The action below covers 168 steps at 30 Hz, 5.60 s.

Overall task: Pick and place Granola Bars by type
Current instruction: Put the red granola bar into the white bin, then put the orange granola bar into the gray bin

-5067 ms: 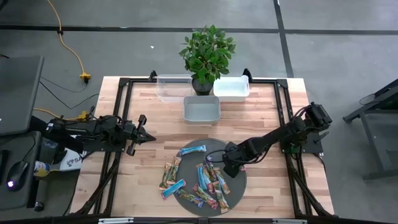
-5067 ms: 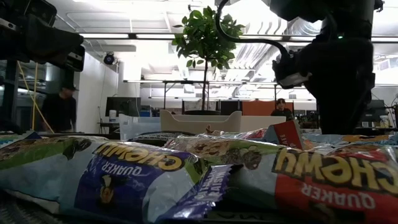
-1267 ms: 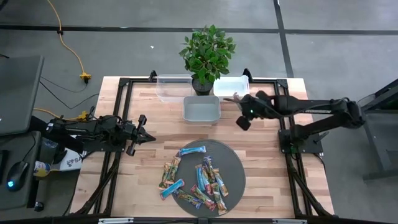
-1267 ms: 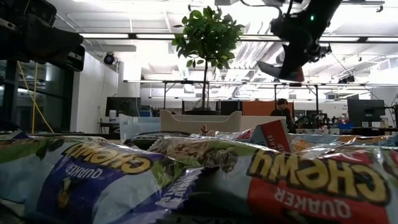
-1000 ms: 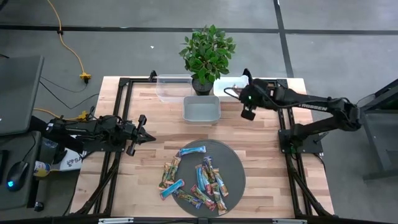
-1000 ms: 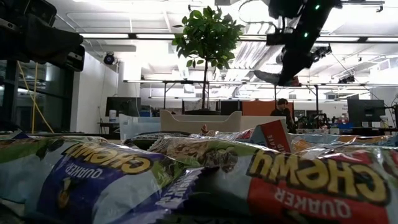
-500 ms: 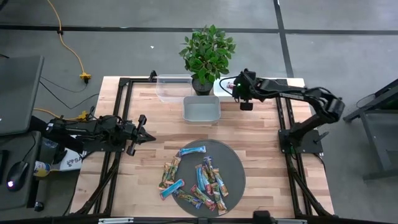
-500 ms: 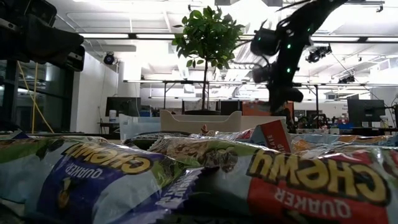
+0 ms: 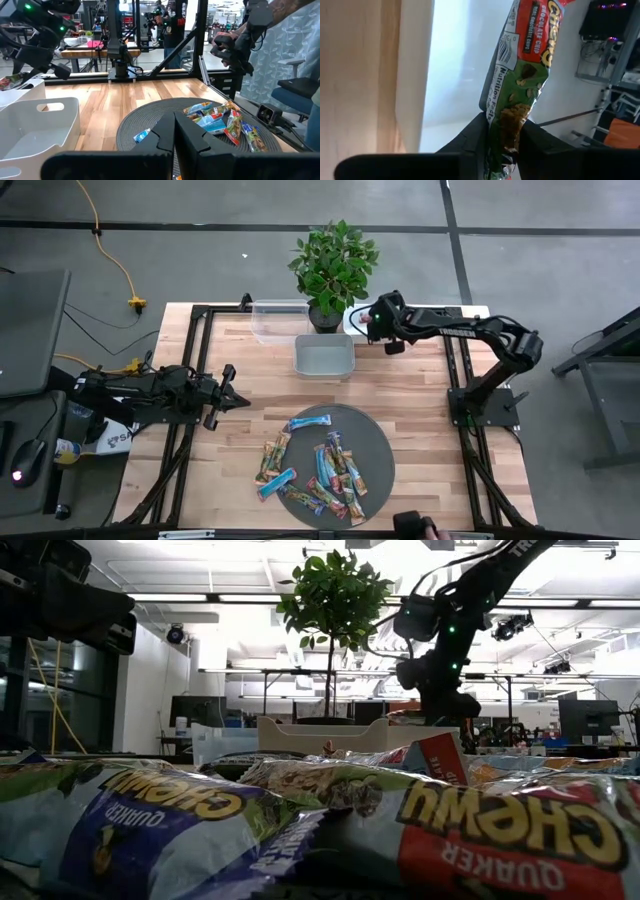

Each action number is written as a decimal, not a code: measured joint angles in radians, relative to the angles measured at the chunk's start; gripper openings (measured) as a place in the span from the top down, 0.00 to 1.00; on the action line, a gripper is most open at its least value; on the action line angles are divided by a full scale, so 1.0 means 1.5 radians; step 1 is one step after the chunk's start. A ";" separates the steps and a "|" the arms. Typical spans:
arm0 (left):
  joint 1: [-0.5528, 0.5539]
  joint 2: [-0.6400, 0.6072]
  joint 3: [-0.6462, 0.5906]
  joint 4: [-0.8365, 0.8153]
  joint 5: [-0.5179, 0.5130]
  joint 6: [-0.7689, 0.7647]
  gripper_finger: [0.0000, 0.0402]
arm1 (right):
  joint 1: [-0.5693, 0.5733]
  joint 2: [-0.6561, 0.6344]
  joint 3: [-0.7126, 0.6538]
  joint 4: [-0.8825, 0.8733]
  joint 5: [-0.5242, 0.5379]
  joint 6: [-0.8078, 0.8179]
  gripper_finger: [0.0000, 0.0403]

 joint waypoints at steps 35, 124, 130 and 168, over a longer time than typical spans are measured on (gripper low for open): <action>0.000 0.000 0.000 0.000 0.003 0.000 1.00 | 0.058 -0.113 0.000 -0.105 -0.026 0.418 0.54; 0.000 0.000 0.000 0.000 -0.001 0.000 1.00 | 0.740 0.142 0.000 0.182 -0.198 1.456 0.36; 0.000 0.000 0.000 0.000 0.000 0.000 1.00 | 0.726 0.145 0.000 0.175 -0.229 1.455 0.36; 0.000 0.000 0.000 0.000 0.002 0.000 1.00 | 0.668 0.158 -0.001 0.281 -0.351 1.393 0.88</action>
